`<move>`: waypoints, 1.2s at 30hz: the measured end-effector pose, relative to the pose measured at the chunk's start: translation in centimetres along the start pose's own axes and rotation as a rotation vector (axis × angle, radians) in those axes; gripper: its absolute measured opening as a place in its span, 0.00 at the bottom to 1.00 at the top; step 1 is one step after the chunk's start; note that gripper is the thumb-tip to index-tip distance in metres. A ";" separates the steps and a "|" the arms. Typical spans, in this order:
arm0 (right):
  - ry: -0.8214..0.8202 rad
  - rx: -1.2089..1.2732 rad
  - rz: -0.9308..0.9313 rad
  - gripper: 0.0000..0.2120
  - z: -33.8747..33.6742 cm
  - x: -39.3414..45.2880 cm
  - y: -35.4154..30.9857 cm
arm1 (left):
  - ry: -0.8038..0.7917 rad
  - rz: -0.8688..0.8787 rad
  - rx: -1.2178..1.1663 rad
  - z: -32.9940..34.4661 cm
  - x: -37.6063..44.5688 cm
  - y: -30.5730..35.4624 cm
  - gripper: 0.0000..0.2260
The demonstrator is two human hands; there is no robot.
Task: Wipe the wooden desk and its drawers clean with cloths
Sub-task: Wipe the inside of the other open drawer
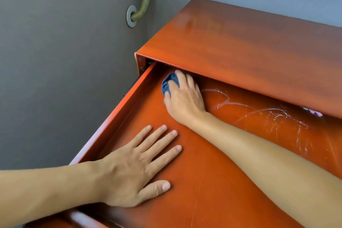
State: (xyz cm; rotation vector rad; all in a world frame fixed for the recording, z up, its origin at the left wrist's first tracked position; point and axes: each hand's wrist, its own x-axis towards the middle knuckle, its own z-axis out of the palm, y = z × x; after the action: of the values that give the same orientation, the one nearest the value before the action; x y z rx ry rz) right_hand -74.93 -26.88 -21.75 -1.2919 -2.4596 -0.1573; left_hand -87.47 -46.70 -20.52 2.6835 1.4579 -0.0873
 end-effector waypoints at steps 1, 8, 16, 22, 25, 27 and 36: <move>-0.027 -0.004 0.085 0.20 0.3 1.2 0.0 | -0.045 0.015 -0.012 -0.1 -0.2 0.2 0.35; -0.044 0.170 0.021 0.18 0.5 3.0 -1.1 | -0.203 0.044 -0.004 -1.0 -0.9 0.7 0.34; -0.060 0.181 -0.102 0.21 -1.6 -3.3 4.4 | 0.034 0.055 0.080 -0.2 -0.6 -0.1 0.34; -0.073 0.234 -0.243 0.21 -2.3 -6.0 3.4 | 0.298 -0.005 0.033 -1.9 4.8 -1.1 0.07; -0.142 0.262 -0.237 0.22 -2.9 -5.5 4.6 | 0.437 -0.276 -0.063 -2.5 8.1 -2.5 0.08; -0.083 0.184 0.086 0.22 -2.5 -3.8 5.6 | 0.443 -0.361 -0.064 -1.8 9.3 -2.8 0.09; -0.055 0.222 0.199 0.23 -1.5 -0.5 4.5 | 0.352 -0.444 -0.027 -0.4 9.8 -2.0 0.14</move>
State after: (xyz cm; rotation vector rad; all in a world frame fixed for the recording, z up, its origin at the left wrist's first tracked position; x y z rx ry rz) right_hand -70.60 -25.06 -20.83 -1.4455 -2.2967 0.1985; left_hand -83.84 -37.43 -21.12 2.3871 2.1146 0.3918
